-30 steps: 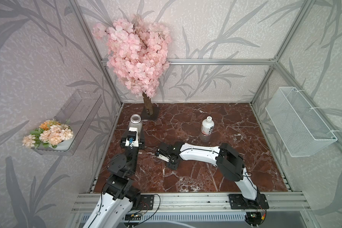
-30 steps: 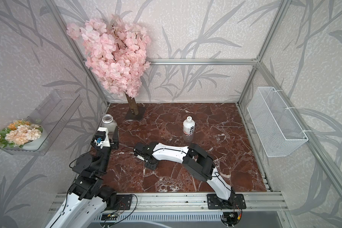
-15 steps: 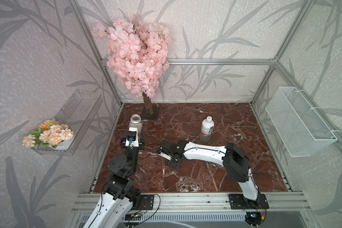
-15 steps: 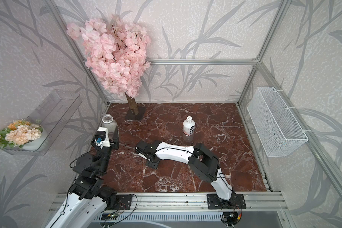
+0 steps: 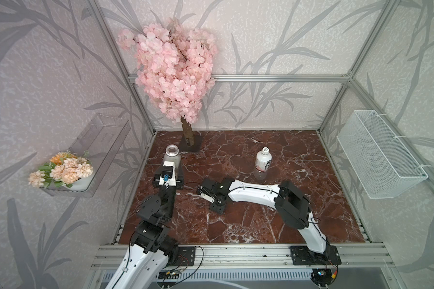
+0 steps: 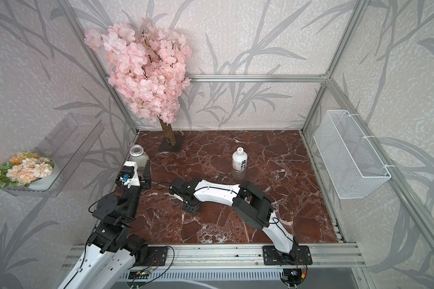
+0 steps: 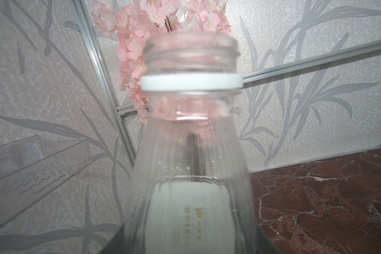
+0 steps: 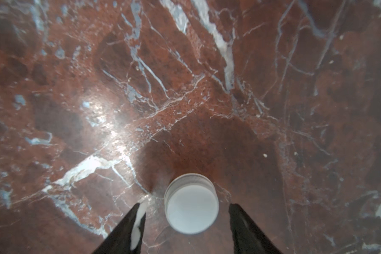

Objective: Screw on the bottle caps
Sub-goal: Screw the bottle cap onto the plastic bottle.

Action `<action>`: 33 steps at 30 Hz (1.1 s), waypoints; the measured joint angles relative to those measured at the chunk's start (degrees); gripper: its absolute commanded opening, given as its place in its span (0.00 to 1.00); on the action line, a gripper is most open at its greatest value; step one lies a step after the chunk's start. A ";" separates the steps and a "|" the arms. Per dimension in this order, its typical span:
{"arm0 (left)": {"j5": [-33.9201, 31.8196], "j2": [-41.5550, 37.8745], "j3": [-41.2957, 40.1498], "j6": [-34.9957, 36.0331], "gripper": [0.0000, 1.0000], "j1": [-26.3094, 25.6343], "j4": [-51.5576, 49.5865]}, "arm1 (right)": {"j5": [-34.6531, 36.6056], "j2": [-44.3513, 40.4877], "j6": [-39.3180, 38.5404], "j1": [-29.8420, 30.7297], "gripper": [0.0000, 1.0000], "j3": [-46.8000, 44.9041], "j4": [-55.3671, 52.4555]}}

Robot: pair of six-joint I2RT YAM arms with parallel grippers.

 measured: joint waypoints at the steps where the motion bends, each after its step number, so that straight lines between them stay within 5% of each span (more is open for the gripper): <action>1: 0.00 -0.02 0.00 0.00 0.54 0.00 0.02 | 0.00 0.33 0.11 -0.09 0.64 0.00 -0.09; 13: 0.00 -0.02 0.00 0.00 0.54 0.07 -0.02 | -0.13 1.05 0.76 -0.37 0.54 0.00 -0.46; 22: 0.00 0.00 0.00 -0.02 0.54 0.09 -0.20 | -1.01 1.25 1.36 -0.39 0.33 0.04 -0.28; 33: 1.05 0.48 0.00 -0.44 0.55 0.31 -0.44 | -1.66 -5.60 1.88 -1.97 0.28 -5.81 0.13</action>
